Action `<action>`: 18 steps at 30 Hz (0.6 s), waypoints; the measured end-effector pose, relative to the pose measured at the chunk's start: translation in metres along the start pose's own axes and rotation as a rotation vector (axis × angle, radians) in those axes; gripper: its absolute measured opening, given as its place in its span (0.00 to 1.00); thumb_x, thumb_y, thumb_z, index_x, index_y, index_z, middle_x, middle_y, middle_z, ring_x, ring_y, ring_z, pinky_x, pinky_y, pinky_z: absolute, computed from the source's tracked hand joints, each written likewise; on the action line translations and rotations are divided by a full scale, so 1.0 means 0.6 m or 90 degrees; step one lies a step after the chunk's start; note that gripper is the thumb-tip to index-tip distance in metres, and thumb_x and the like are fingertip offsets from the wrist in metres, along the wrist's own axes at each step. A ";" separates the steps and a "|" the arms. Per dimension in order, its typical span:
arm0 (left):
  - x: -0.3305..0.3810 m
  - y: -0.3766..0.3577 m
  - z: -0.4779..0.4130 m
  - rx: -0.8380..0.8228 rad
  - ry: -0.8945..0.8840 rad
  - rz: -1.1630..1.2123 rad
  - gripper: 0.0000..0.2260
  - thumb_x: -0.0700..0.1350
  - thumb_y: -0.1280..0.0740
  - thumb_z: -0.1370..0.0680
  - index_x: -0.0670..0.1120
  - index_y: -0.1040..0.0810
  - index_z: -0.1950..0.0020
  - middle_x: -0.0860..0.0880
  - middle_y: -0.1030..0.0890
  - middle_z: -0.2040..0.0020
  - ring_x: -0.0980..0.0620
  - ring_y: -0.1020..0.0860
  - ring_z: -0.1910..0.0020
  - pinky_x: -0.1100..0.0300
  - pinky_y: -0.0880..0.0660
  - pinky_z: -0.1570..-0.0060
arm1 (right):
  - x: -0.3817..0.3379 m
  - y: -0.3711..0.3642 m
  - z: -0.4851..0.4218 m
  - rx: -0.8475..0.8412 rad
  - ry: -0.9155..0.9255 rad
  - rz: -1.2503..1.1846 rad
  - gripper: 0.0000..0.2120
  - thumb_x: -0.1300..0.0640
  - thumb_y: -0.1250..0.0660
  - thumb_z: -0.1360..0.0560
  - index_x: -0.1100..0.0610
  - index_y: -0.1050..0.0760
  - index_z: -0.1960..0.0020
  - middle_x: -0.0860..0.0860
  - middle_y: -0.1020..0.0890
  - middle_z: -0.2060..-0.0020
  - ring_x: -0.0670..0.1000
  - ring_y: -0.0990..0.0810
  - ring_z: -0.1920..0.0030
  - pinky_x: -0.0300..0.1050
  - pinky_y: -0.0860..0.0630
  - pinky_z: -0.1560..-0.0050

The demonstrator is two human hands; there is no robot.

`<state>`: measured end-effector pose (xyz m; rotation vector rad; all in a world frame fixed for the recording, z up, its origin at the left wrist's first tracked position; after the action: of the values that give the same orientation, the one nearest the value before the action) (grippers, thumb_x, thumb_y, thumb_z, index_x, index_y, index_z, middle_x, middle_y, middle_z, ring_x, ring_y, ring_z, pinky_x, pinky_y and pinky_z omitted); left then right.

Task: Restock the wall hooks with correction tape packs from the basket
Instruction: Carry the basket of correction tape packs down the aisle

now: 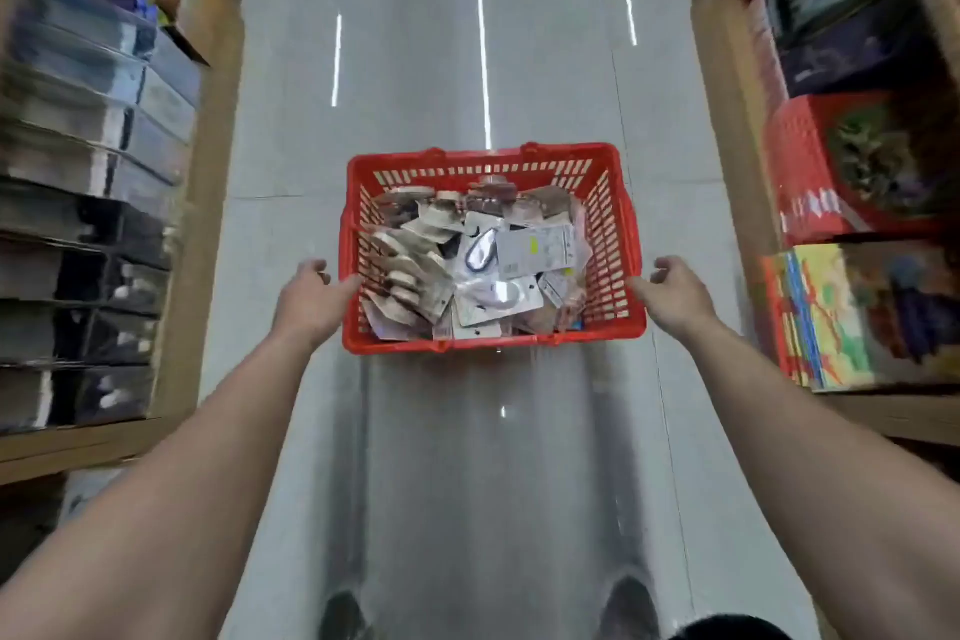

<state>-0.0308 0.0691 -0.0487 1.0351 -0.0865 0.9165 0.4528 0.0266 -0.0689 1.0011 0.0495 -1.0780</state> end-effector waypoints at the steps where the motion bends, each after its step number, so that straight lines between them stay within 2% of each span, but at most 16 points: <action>1: -0.003 -0.017 -0.026 0.018 -0.012 0.016 0.31 0.55 0.30 0.20 0.41 0.34 0.22 0.40 0.24 0.28 0.40 0.26 0.29 0.51 0.32 0.31 | 0.007 -0.014 -0.026 0.020 0.008 -0.012 0.32 0.49 0.28 0.23 0.62 0.33 0.25 0.60 0.23 0.31 0.60 0.23 0.32 0.49 0.29 0.35; 5: -0.039 -0.085 -0.130 0.050 -0.001 0.025 0.25 0.54 0.31 0.20 0.41 0.27 0.28 0.39 0.20 0.34 0.37 0.23 0.34 0.49 0.28 0.37 | 0.038 -0.064 -0.121 0.043 0.019 -0.056 0.21 0.52 0.28 0.24 0.61 0.23 0.34 0.59 0.17 0.41 0.61 0.18 0.41 0.49 0.25 0.42; 8: -0.062 -0.117 -0.163 0.082 -0.011 0.054 0.20 0.51 0.33 0.19 0.42 0.26 0.31 0.39 0.20 0.36 0.35 0.22 0.38 0.48 0.28 0.40 | 0.049 -0.091 -0.161 0.044 0.034 -0.126 0.16 0.53 0.31 0.21 0.56 0.22 0.35 0.57 0.16 0.43 0.61 0.16 0.45 0.57 0.22 0.38; 10: -0.068 -0.121 -0.180 0.118 -0.032 0.055 0.17 0.49 0.35 0.17 0.40 0.24 0.33 0.37 0.19 0.37 0.34 0.22 0.39 0.47 0.27 0.40 | 0.051 -0.098 -0.175 0.046 0.047 -0.160 0.13 0.54 0.32 0.20 0.56 0.21 0.37 0.57 0.15 0.46 0.60 0.15 0.48 0.60 0.20 0.39; 12: -0.067 -0.122 -0.183 0.120 -0.051 0.055 0.16 0.49 0.34 0.17 0.40 0.22 0.36 0.37 0.18 0.40 0.34 0.21 0.41 0.46 0.25 0.40 | 0.056 -0.099 -0.177 0.052 0.050 -0.171 0.14 0.54 0.31 0.21 0.56 0.20 0.37 0.56 0.14 0.47 0.59 0.14 0.50 0.60 0.19 0.41; 16: -0.074 -0.104 -0.139 0.098 -0.038 0.071 0.16 0.50 0.33 0.18 0.40 0.21 0.36 0.38 0.17 0.42 0.35 0.19 0.44 0.44 0.22 0.41 | 0.105 -0.095 -0.169 0.037 0.022 -0.194 0.18 0.46 0.29 0.28 0.52 0.19 0.40 0.53 0.13 0.50 0.59 0.13 0.53 0.65 0.17 0.46; 18: -0.072 -0.082 -0.092 0.082 -0.031 0.062 0.16 0.50 0.33 0.18 0.40 0.20 0.37 0.38 0.16 0.43 0.36 0.18 0.45 0.44 0.22 0.42 | 0.108 -0.071 -0.107 0.037 0.006 -0.190 0.15 0.47 0.29 0.26 0.51 0.19 0.42 0.53 0.13 0.50 0.59 0.13 0.53 0.65 0.17 0.46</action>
<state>-0.0433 0.0758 -0.1334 1.1814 -0.1210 0.9958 0.4810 0.0216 -0.1655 1.0730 0.1812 -1.3536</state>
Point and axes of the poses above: each hand's wrist, its own z-axis away from the middle knuckle, its own y-axis out of the back of the hand, x = y × z, the point moved 9 cm from there along -z, towards the middle knuckle
